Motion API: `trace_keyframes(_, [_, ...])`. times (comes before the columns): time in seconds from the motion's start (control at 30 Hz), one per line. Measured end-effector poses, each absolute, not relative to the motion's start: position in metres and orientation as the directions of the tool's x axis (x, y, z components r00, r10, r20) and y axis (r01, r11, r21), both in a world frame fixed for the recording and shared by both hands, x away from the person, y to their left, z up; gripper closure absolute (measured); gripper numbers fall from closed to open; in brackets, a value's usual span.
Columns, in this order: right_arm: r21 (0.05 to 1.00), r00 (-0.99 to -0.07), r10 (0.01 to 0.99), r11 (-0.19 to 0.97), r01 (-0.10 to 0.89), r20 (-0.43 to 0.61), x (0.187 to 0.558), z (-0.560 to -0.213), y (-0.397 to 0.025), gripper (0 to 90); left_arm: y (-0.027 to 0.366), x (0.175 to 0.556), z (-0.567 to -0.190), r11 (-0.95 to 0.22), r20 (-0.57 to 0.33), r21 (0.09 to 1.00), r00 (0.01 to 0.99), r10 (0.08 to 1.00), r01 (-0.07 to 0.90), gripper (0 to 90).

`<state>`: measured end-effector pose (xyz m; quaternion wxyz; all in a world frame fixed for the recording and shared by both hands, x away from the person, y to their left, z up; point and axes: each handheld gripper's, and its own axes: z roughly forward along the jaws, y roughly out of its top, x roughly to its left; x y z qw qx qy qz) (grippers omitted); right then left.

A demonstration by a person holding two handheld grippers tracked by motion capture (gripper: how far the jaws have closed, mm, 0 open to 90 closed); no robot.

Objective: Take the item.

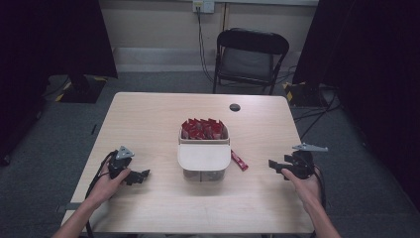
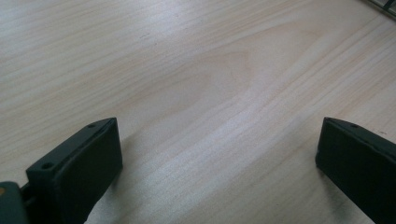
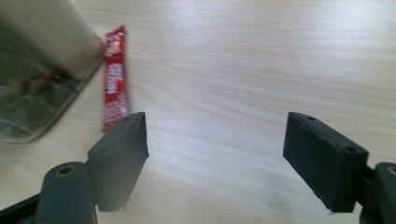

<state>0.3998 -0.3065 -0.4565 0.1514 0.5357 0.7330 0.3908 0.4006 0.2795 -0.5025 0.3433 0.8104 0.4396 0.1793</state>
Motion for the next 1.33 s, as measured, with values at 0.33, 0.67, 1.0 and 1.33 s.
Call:
trace_keyframes(0.33, [0.690, -0.290, 0.948, 0.121, 0.713, 0.133, 0.401, -0.476, -0.327, 17.4, 0.279, 0.401, -0.502, -0.377, -0.012, 0.714, 0.549, 0.836, 0.590, 0.0])
trace_keyframes(0.67, [0.663, -0.263, 0.964, 0.182, 0.726, 0.024, 0.398, -0.490, -0.321, 14.3, 0.279, 0.400, -0.503, -0.377, -0.013, 0.714, 0.549, 0.836, 0.590, 0.0])
trace_keyframes(1.0, [0.718, -0.238, 0.971, 0.172, 0.674, -0.009, 0.395, -0.499, -0.313, 6.5, 0.279, 0.400, -0.503, -0.375, -0.013, 0.715, 0.548, 0.837, 0.590, 0.0])
trace_keyframes(1.33, [0.723, -0.237, 0.971, 0.171, 0.669, -0.011, 0.395, -0.500, -0.312, 6.8, 0.280, 0.401, -0.502, -0.380, -0.010, 0.713, 0.551, 0.835, 0.590, 0.0])
